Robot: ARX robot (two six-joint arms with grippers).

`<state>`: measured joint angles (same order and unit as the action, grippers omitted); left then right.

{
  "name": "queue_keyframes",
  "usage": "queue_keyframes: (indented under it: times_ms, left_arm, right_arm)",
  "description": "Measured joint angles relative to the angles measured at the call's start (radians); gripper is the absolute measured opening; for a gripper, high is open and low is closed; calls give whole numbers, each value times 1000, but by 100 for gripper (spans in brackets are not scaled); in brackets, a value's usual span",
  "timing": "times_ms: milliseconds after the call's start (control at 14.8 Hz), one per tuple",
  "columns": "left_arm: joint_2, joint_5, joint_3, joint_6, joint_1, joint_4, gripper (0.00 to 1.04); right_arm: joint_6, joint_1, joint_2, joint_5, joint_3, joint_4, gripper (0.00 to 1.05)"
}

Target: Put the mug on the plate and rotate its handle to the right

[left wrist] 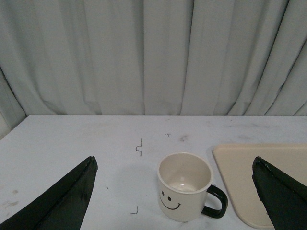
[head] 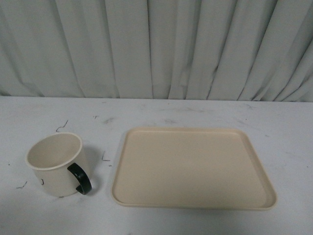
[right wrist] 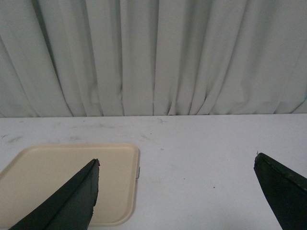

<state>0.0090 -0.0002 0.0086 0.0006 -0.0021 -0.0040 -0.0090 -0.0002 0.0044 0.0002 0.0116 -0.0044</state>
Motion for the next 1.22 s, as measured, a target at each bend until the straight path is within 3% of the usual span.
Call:
queue_keyframes:
  times_ms: [1220]
  left_arm:
    - [0, 0, 0, 0, 0, 0, 98]
  right_arm:
    - [0, 0, 0, 0, 0, 0, 98]
